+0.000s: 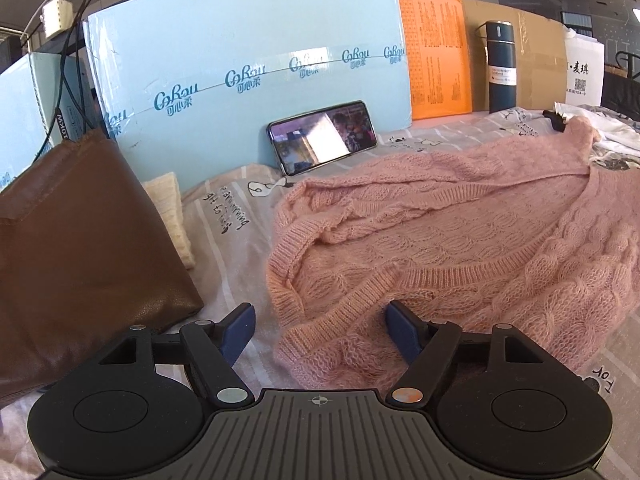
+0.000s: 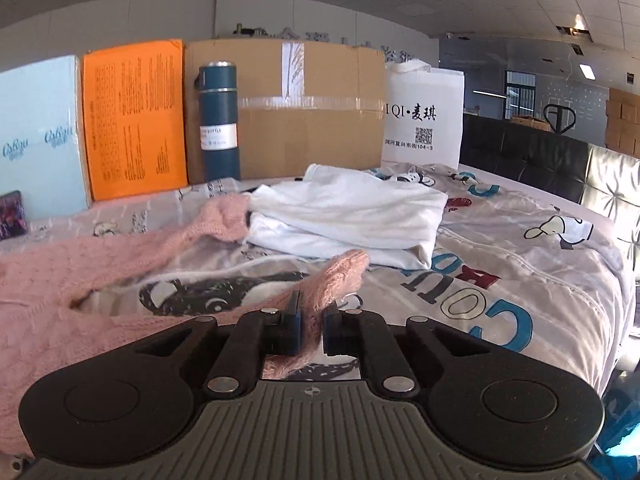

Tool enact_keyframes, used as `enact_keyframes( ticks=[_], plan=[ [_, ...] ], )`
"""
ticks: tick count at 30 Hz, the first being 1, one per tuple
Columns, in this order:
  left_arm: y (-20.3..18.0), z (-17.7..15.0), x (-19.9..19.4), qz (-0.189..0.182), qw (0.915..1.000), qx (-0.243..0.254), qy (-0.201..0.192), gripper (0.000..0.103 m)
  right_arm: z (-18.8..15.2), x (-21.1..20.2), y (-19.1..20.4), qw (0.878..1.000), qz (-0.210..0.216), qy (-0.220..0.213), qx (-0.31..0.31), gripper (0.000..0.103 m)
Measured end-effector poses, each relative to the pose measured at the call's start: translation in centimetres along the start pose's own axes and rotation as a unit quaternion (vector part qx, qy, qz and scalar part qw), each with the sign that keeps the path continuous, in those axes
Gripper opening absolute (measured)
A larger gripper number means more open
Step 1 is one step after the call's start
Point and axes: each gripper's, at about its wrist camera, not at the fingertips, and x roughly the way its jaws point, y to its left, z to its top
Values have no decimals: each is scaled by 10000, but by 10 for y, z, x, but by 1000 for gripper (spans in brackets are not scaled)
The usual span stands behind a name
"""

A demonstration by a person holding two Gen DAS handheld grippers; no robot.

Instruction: Fold clothes

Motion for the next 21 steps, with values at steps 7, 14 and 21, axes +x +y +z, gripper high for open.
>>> enact_keyframes(
  ticks=[7, 14, 21],
  plan=[
    [-2, 19, -9, 214, 9989, -85, -420, 75, -5, 8, -7, 9978, -403, 109, -522, 44],
    [-8, 45, -2, 278, 9968, -62, -750, 75, -2, 17, -24, 9962, -754, 195, -382, 56],
    [-19, 29, -32, -449, 9875, 620, -1380, 90, 2, -12, -32, 9964, 135, -721, -417, 81]
  ],
)
